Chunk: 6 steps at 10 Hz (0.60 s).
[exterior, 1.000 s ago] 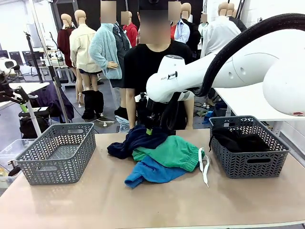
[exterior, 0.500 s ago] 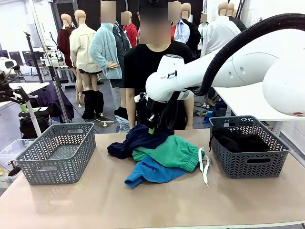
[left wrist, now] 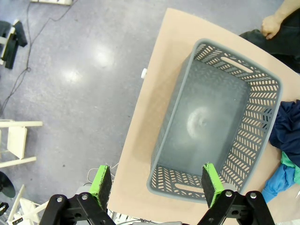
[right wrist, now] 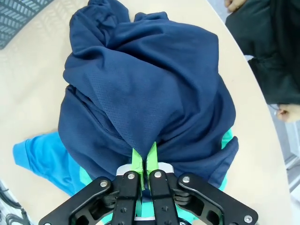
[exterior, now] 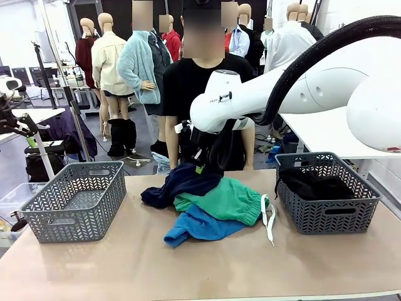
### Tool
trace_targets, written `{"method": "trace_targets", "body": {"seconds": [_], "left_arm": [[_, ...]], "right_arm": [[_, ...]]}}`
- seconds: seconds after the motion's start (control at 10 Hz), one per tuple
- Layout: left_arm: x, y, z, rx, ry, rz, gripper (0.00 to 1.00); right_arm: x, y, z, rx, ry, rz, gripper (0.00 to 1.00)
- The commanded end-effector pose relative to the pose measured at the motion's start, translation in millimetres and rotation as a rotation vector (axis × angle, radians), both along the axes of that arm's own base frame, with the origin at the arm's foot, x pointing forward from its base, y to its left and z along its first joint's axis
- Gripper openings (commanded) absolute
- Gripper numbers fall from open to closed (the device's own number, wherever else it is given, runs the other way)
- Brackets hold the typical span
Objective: Sort the tops and bottoms.
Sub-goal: Lift clothes from the center of the table with your right hand.
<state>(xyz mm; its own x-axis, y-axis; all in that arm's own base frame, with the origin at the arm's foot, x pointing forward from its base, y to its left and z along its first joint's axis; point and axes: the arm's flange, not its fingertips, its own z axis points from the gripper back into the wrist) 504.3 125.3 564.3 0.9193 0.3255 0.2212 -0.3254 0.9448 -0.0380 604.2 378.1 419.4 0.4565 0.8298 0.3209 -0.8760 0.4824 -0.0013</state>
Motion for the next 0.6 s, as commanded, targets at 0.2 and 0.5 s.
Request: {"method": "trace_targets", "body": {"seconds": [0.2,0.5], "left_arm": [[-1.7,-0.5,0.1,0.02,0.006,0.021,1.0],[-1.7,-0.5,0.1,0.02,0.006,0.021,1.0]], "right_arm": [[-16.8,-9.7,26.6,-0.035,-0.033,-0.03,0.0],[-69.8,-52.0,129.5,-0.03,-0.269,-0.114,0.0]]}}
